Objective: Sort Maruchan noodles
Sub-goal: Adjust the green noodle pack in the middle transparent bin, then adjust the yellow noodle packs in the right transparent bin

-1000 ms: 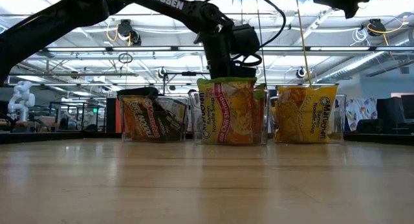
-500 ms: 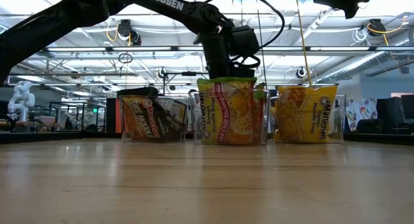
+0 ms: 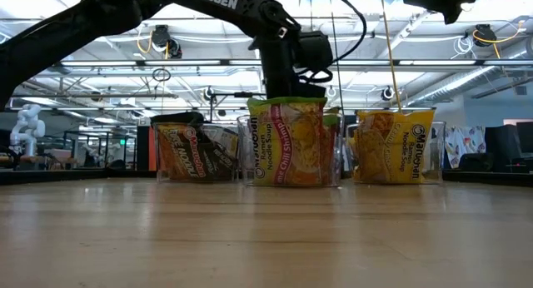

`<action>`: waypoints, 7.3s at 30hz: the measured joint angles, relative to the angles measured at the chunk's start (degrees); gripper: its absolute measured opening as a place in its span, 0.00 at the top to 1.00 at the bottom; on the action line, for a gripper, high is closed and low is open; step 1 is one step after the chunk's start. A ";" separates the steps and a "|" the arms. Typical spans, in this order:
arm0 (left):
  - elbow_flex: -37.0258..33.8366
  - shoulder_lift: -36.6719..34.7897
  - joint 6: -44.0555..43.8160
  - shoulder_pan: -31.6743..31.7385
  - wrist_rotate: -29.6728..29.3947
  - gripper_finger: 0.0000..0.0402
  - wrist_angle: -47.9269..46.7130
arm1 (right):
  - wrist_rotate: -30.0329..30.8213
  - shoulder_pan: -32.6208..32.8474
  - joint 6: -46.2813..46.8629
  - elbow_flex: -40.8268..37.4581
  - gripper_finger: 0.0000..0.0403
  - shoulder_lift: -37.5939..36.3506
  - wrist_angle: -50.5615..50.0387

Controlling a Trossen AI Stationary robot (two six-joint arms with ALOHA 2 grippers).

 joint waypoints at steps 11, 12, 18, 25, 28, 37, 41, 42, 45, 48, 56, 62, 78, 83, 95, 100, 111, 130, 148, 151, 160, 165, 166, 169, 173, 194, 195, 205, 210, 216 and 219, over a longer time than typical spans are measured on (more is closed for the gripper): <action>2.69 -0.02 5.71 -2.39 -0.15 0.82 0.18 | 0.00 -0.02 -0.02 0.00 0.67 0.00 0.00; 2.69 -0.02 6.32 -2.78 -0.40 0.82 0.18 | 0.00 -0.02 -0.02 0.00 0.67 0.00 0.00; 2.67 -0.83 8.23 -4.15 -0.33 0.82 -0.16 | 0.00 0.00 0.00 0.00 0.67 0.02 0.00; 2.77 -4.27 7.66 -3.26 -1.40 0.82 2.05 | -0.01 0.00 -0.06 0.00 0.67 0.02 0.00; 2.71 -5.79 6.55 -2.46 -2.19 0.82 1.92 | 0.00 0.00 -0.10 0.00 0.67 0.00 -0.02; 2.80 -14.44 2.77 -1.32 8.64 0.82 -3.51 | 0.19 -0.01 -0.04 0.00 0.67 0.01 -0.03; 2.82 -15.14 1.01 -1.75 11.33 0.82 -11.11 | 0.20 0.00 -0.16 0.00 0.67 0.02 -0.02; 2.51 -14.92 0.84 -1.77 11.84 0.82 -12.89 | 0.20 0.00 -0.17 0.00 0.67 0.02 -0.02; -0.51 -14.97 0.70 -1.93 14.99 0.82 -13.11 | 0.19 0.00 -0.04 0.00 0.67 0.02 -0.02; -3.75 -15.02 0.71 -2.65 15.62 0.82 -10.84 | 0.18 0.00 0.08 0.00 0.67 0.02 -0.02; -15.32 -14.91 0.99 -2.19 14.32 0.82 8.25 | 0.11 0.00 1.75 0.00 0.67 0.01 0.00; -18.38 -14.93 -0.90 2.34 12.42 0.82 15.96 | 0.02 0.00 2.97 0.00 0.67 0.02 0.00; -20.85 -13.21 -0.43 8.85 12.45 0.82 26.41 | 0.15 0.00 2.84 0.00 0.67 0.02 1.02; -20.85 -11.22 -0.67 9.44 12.87 0.82 28.11 | 0.13 -0.02 2.95 0.00 0.67 0.04 2.57; -20.89 -9.62 -5.60 11.92 6.95 0.82 30.74 | 0.02 0.00 3.00 0.00 0.67 0.19 3.81; -20.90 -9.62 -7.97 13.60 6.56 0.82 30.69 | 0.00 0.00 3.00 0.00 0.67 0.24 3.82; -20.90 -9.62 -8.93 16.49 2.60 0.82 31.06 | 0.00 0.00 3.00 0.00 0.67 0.24 3.78; -20.91 -18.05 -6.77 15.06 3.30 0.82 31.30 | 8.17 0.00 2.36 0.00 0.67 0.26 3.17; -20.85 -31.15 -5.33 9.79 -0.92 0.82 19.24 | 26.88 -1.56 15.49 0.00 0.67 2.62 -27.10; -20.85 -31.10 -5.98 9.35 -0.89 0.82 18.40 | 27.02 -2.56 20.91 -0.13 0.67 3.58 -32.54; -20.85 -31.10 -7.46 7.71 -0.75 0.82 18.12 | 24.69 -6.51 32.95 -0.20 0.67 7.78 -40.90; -20.85 -31.10 -8.05 7.10 -0.79 0.82 17.22 | 19.38 -9.09 34.66 -0.20 0.67 12.24 -43.42; -20.85 -31.10 -8.12 6.89 -0.79 0.82 17.22 | 18.10 -9.56 34.26 -0.20 0.67 13.21 -43.13; -20.85 -31.10 -8.12 6.27 -0.75 0.82 17.25 | 14.98 -11.33 33.44 -0.20 0.67 16.30 -41.41; -20.85 -31.10 -8.10 5.69 -0.76 0.82 17.22 | 13.22 -14.10 30.40 -1.14 0.67 21.15 -37.57; -20.85 -31.10 -8.08 4.87 -0.74 0.82 15.19 | 2.68 -24.42 9.90 -10.19 0.67 29.89 -6.23; -20.85 -31.10 -8.08 4.87 -0.76 0.82 15.19 | 2.64 -24.93 8.81 -10.19 0.67 29.88 -4.62; -20.85 -31.10 -8.08 5.30 -0.76 0.82 15.21 | -9.28 -28.97 6.25 -10.16 0.67 29.66 8.98; -20.85 -31.10 -8.08 5.35 -0.79 0.82 13.71 | -23.44 -28.80 9.08 -10.10 0.67 29.22 10.24; -20.85 -31.10 -8.06 5.35 -0.79 0.82 12.78 | -28.31 -27.73 7.74 -10.10 0.67 29.24 5.26; -20.85 -31.10 -7.68 5.35 -0.80 0.82 12.79 | -28.31 -26.52 4.58 -10.10 0.67 29.76 3.43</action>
